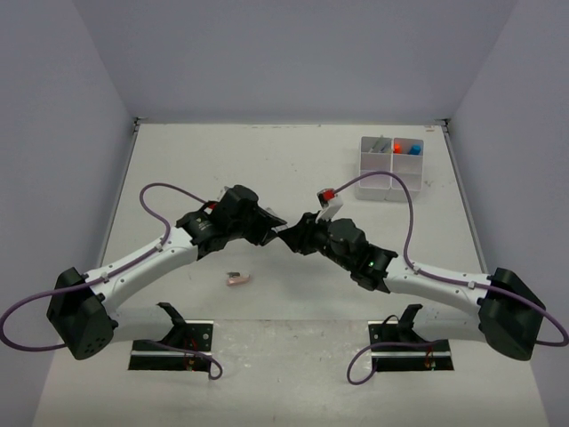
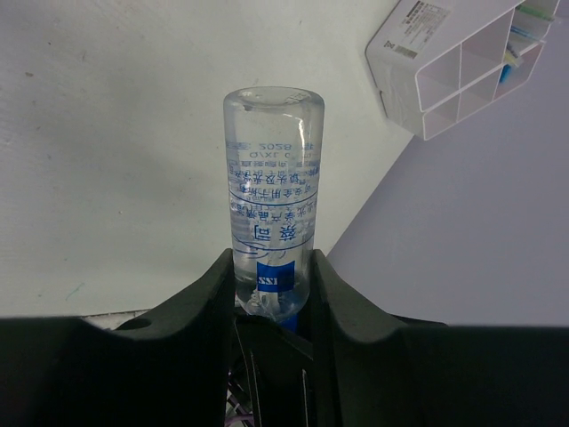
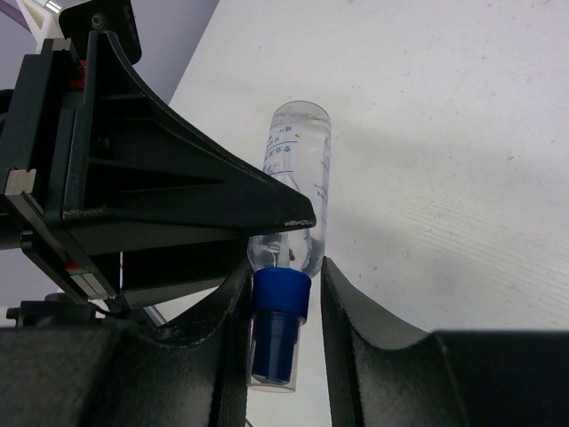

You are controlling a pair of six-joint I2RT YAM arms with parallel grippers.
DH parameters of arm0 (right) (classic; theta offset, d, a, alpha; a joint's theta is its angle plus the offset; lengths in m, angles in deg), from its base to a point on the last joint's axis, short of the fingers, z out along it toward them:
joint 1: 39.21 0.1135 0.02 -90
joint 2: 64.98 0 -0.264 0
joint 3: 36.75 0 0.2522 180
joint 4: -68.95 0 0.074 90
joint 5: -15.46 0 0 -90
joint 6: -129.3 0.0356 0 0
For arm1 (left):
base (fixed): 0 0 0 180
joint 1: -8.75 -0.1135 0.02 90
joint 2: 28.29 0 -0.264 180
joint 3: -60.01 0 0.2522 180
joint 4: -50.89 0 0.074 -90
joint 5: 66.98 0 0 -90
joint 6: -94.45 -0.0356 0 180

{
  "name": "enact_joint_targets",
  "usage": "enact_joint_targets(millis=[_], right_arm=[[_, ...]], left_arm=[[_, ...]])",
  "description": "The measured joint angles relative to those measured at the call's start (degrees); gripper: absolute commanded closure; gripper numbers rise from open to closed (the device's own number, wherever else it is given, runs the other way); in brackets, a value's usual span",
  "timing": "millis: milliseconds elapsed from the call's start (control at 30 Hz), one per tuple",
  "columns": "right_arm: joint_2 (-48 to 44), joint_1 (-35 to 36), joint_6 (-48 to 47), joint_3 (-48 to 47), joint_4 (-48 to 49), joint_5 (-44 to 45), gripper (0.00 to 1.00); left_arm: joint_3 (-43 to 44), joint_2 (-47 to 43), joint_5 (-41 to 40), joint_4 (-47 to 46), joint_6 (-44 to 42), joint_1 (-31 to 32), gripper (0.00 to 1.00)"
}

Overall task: Sort the stationery into containers
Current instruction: Pick up the stationery from the center of the board, then place the stationery in the storage box.

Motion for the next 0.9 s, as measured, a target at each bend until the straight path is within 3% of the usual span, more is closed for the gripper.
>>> enact_joint_targets(millis=[100, 133, 167, 267, 367, 400, 467, 667, 900], right_arm=[[0.0, 0.2, 0.0, -0.3, -0.6, 0.6, 1.0], [0.0, 0.3, 0.1, -0.3, -0.7, 0.7, 1.0], [-0.1, 0.3, 0.2, -0.3, -0.9, 0.8, 1.0], [-0.9, 0.4, 0.6, -0.3, -2.0, 1.5, 1.0], [-3.1, 0.4, 0.9, -0.5, -5.5, 3.3, 1.0], [-4.2, 0.2, 0.9, -0.5, -7.1, 3.9, 1.0], [-6.4, -0.8, 0.9, -0.5, -10.1, 5.2, 1.0], [-9.6, -8.0, 1.2, -1.2, -18.2, 3.8, 1.0], [-6.5, -29.3, -3.4, -11.9, -36.2, -0.7, 1.0]], left_arm=[[-0.1, 0.0, 0.0, -0.1, 0.0, 0.0, 1.0], [-0.1, 0.0, 0.0, -0.1, 0.0, 0.0, 0.93], [-0.1, 0.0, -0.1, -0.1, 0.0, 0.0, 0.84], [-0.2, -0.1, -0.1, -0.5, -0.1, 0.1, 0.45], [-0.5, -0.4, -0.4, -1.5, -0.4, 0.4, 0.24], [-0.8, -0.6, -0.6, -2.1, -0.7, 0.4, 0.22], [-1.8, -1.2, -1.0, -3.4, -1.3, 0.3, 0.02], [-1.2, -0.8, -3.8, -2.4, -3.2, -0.1, 0.0], [9.4, 1.6, -15.0, 8.0, -13.2, -2.4, 0.0]])
